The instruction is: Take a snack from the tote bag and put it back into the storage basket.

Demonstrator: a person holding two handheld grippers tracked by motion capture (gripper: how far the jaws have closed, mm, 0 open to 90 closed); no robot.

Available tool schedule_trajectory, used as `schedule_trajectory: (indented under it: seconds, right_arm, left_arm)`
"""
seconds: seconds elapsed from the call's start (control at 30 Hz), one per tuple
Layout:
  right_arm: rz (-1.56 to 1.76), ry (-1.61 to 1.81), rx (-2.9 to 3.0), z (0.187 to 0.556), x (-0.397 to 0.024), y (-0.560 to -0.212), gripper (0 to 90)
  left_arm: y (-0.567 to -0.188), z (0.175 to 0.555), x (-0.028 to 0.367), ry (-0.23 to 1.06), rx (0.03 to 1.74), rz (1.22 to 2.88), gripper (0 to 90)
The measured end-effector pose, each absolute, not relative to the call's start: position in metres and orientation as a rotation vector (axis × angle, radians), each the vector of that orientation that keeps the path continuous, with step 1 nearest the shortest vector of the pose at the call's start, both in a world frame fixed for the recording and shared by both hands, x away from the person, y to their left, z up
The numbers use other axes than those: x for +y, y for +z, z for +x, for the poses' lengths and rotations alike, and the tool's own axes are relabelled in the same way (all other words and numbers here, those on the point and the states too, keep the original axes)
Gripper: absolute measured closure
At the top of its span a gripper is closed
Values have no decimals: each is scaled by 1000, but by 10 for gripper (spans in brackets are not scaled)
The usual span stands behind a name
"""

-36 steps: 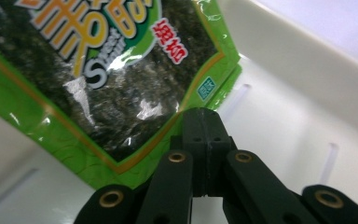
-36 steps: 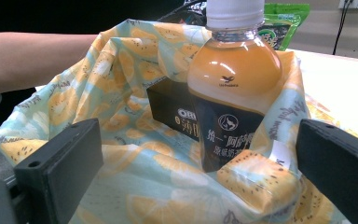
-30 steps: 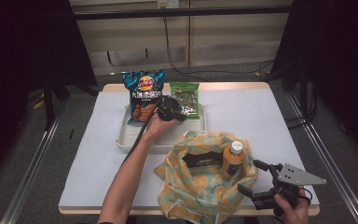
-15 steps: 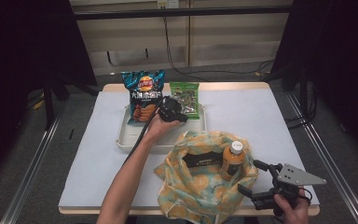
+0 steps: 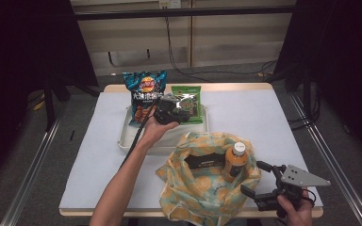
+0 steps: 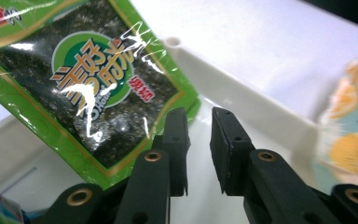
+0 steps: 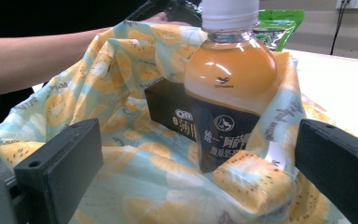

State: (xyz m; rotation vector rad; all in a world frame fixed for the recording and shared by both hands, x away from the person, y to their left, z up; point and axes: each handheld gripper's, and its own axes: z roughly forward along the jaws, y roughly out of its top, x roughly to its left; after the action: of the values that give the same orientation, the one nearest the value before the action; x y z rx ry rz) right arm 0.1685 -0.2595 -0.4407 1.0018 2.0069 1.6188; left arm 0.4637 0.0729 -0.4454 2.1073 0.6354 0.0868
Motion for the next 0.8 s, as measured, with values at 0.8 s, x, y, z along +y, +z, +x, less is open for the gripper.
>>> schedule_trajectory:
  seconds: [0.8]
  right_arm:
    - [1033, 1616, 1989, 172, -261, -440, 28]
  left_arm:
    - [-405, 390, 116, 101, 528, 1942, 602]
